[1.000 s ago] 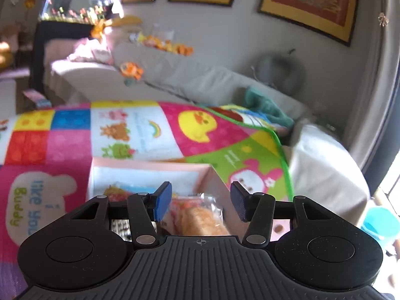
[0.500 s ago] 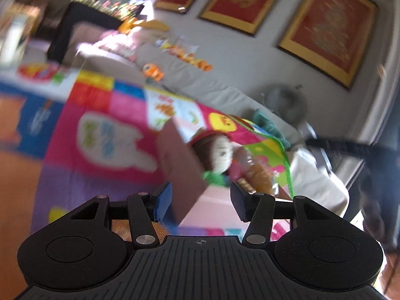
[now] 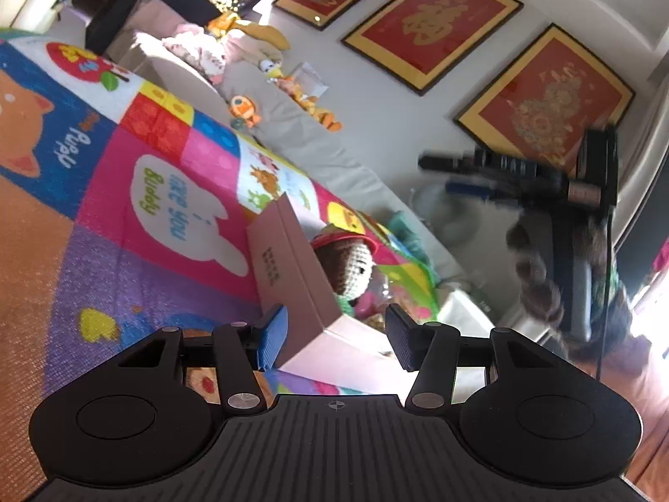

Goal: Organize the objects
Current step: 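Carry the white card over the pink box and open the right gripper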

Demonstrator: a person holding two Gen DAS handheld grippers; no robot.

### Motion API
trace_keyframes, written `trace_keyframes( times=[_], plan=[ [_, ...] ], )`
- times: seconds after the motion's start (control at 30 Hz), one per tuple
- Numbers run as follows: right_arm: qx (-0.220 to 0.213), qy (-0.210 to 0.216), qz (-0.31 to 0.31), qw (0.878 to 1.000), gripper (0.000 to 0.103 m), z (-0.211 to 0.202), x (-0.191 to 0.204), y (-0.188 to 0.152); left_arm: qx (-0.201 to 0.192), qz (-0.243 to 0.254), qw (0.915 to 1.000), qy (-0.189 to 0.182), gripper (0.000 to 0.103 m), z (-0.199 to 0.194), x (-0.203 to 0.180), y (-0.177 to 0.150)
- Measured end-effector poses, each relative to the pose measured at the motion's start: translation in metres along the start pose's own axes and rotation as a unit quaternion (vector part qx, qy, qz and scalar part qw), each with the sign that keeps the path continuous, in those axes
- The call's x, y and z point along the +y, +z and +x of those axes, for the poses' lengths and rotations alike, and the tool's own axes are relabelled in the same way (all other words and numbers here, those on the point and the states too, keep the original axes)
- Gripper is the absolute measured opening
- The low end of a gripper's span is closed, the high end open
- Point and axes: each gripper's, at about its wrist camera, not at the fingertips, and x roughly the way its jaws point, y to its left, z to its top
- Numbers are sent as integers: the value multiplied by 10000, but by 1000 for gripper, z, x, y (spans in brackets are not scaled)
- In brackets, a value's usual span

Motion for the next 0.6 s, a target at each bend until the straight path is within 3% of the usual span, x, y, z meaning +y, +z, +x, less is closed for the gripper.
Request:
trace_keyframes(
  times=[0.17, 0.37, 0.47, 0.6],
  plan=[
    [364, -479, -113, 9981, 84, -7, 2, -40, 78, -32, 10000, -13, 56, 4, 1, 0],
    [276, -606, 246, 9975, 90, -52, 3, -107, 187, 76, 9998, 36, 56, 8, -1, -5],
    [226, -672, 550, 9960, 101, -73, 4, -144, 217, 193, 9996, 63, 56, 10, -4, -7],
    [404, -869, 1266, 9873, 103, -83, 0, -193, 211, 453, 9985, 233, 56, 8, -14, -9]
  ],
)
